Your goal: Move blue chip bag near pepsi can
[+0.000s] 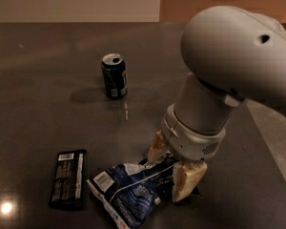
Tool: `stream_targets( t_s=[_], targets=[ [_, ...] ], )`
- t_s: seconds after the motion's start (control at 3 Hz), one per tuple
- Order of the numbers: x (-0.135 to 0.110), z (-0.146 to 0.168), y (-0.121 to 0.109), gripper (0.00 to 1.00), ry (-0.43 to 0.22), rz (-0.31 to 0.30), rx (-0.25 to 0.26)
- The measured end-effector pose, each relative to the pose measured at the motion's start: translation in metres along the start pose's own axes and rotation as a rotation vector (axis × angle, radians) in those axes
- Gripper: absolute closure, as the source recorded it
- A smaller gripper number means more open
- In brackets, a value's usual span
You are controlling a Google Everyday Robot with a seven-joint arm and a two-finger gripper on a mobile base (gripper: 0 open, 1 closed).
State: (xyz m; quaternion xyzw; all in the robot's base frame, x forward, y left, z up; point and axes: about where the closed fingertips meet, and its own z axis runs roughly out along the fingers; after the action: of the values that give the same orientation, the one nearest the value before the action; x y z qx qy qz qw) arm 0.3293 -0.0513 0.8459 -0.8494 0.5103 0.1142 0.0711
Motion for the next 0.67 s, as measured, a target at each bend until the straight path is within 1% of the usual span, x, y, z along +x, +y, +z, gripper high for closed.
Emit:
stream_targets(
  t_s=[0.33, 0.67],
  targets=[
    [0.002, -0.006, -0.005, 0.64, -0.030, 0.038, -0.009],
    [0.009, -0.028, -0.025, 0.88, -0.079, 0.103, 0.011]
  ],
)
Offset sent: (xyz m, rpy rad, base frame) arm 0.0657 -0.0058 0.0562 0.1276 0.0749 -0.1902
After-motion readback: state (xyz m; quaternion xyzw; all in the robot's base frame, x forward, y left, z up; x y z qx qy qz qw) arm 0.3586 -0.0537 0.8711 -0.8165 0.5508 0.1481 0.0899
